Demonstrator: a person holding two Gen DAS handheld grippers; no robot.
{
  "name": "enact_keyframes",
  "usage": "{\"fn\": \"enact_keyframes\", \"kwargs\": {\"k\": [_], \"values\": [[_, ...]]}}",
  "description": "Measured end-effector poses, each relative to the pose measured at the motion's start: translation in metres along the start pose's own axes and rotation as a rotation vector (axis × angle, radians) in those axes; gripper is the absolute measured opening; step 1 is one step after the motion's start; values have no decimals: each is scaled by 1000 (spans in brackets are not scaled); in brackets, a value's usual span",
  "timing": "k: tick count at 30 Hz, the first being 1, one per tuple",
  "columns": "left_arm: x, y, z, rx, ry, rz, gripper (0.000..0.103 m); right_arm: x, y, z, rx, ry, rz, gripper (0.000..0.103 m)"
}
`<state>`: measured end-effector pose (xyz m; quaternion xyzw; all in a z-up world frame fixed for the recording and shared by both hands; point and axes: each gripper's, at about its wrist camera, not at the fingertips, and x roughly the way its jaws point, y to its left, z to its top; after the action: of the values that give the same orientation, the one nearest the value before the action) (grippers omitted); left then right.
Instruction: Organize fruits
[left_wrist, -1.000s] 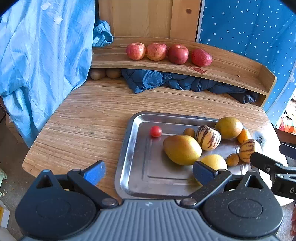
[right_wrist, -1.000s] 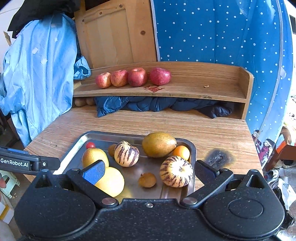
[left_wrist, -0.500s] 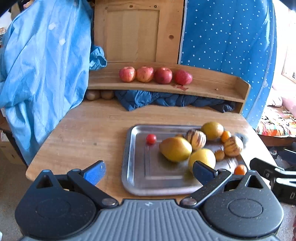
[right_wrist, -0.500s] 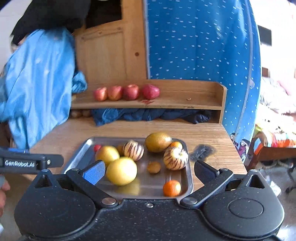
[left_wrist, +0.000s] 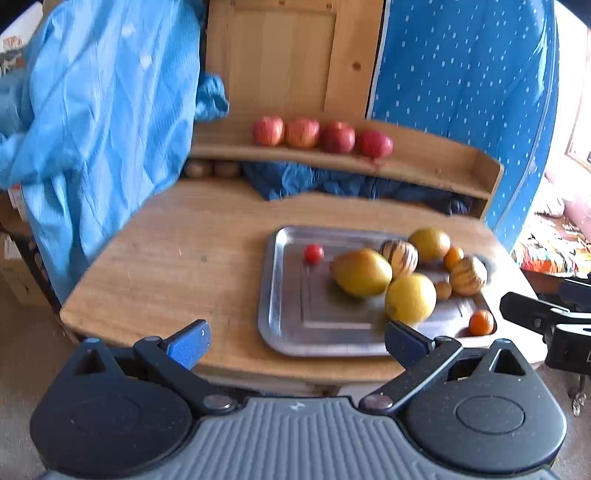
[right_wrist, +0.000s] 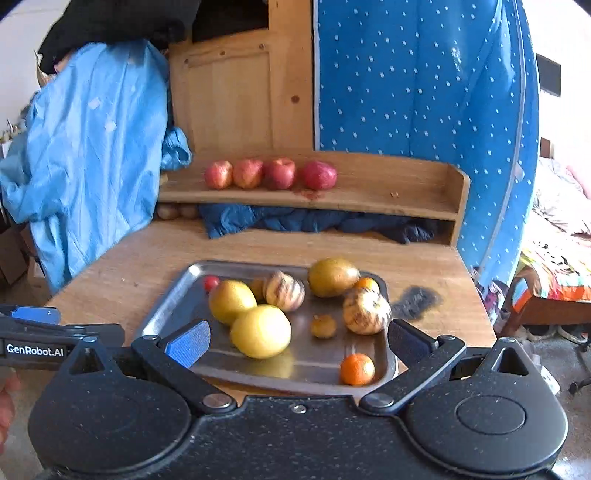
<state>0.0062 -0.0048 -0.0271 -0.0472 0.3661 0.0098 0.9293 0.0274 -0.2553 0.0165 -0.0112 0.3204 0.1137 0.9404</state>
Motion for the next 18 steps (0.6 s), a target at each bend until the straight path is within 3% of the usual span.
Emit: {"fn": "enact_keyframes", "kwargs": {"k": [18], "values": [[0, 14, -17, 23, 52, -4, 102, 7, 12, -23, 45, 91, -1, 102]]}}
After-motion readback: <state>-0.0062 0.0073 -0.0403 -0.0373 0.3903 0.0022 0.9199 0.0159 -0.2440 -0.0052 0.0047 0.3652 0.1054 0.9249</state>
